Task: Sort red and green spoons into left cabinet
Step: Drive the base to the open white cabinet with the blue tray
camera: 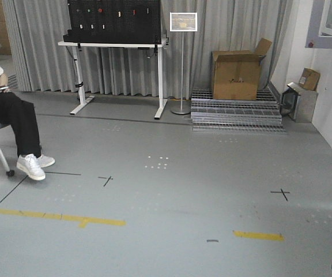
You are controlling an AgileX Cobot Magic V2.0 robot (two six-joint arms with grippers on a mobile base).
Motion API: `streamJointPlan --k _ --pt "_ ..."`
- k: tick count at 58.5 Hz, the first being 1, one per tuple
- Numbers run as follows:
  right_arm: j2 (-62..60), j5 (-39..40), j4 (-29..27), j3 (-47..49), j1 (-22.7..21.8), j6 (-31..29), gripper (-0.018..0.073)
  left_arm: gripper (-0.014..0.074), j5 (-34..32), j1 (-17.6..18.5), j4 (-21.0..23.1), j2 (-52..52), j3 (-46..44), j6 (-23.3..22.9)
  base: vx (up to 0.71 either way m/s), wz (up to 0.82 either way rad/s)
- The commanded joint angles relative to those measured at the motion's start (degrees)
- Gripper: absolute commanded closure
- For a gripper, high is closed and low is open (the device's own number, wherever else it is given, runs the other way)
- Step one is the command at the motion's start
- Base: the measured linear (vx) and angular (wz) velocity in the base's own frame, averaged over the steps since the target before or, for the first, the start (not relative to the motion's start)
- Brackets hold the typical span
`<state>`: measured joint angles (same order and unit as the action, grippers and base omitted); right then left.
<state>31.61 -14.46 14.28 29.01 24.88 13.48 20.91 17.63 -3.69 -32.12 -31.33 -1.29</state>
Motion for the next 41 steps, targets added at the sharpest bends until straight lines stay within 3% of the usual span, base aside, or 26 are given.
streamJointPlan --k 1,41 --pt "0.06 4.44 0.57 1.79 -0.21 -0.21 0.0564 0.0596 -4.58 0.35 0.32 0.11 -1.92 -0.11 0.74 0.01" --pt "0.06 4.24 0.57 1.62 -0.21 -0.21 0.0564 0.0596 -4.57 0.35 0.32 0.11 -1.92 -0.11 0.74 0.04"
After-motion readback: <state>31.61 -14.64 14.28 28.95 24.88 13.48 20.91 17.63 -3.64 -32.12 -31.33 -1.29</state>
